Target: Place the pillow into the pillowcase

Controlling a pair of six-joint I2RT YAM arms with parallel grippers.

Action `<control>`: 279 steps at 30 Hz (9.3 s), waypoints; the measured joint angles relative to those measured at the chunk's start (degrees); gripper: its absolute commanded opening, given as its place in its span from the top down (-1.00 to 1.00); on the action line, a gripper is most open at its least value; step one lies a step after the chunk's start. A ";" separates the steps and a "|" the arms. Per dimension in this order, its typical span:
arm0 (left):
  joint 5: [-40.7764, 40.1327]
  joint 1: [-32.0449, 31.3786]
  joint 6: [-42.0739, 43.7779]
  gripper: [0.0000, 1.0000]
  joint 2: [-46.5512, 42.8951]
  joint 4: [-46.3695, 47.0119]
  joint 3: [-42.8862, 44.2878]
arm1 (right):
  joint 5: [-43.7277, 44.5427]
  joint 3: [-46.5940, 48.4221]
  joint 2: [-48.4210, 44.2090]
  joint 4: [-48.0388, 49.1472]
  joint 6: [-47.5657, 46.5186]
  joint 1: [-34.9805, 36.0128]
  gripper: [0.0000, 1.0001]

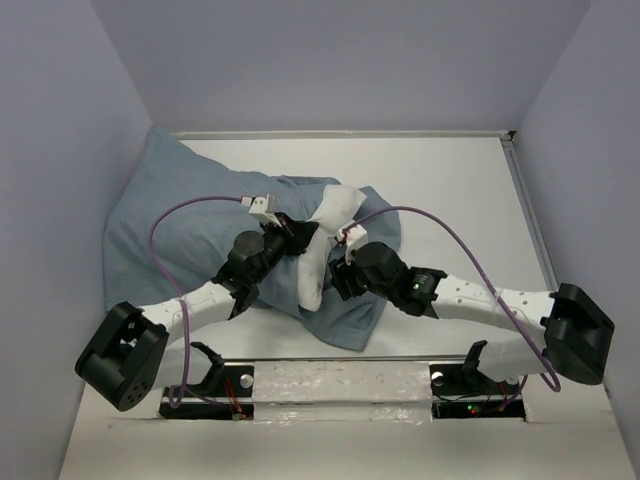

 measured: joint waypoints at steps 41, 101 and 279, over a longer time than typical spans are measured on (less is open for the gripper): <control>10.03 0.33 -6.19 1.00 -0.48 3.56 -1.55 | -1.29 -15.74 -9.51 7.34 10.38 -1.88 0.58; 2.62 -9.66 0.61 1.00 -0.81 -3.67 4.11 | -5.53 -22.45 -35.32 9.55 8.17 -1.57 1.00; -1.38 -12.02 -0.35 1.00 -9.01 -8.59 -1.97 | 13.53 -26.75 -38.36 14.16 33.20 -1.20 1.00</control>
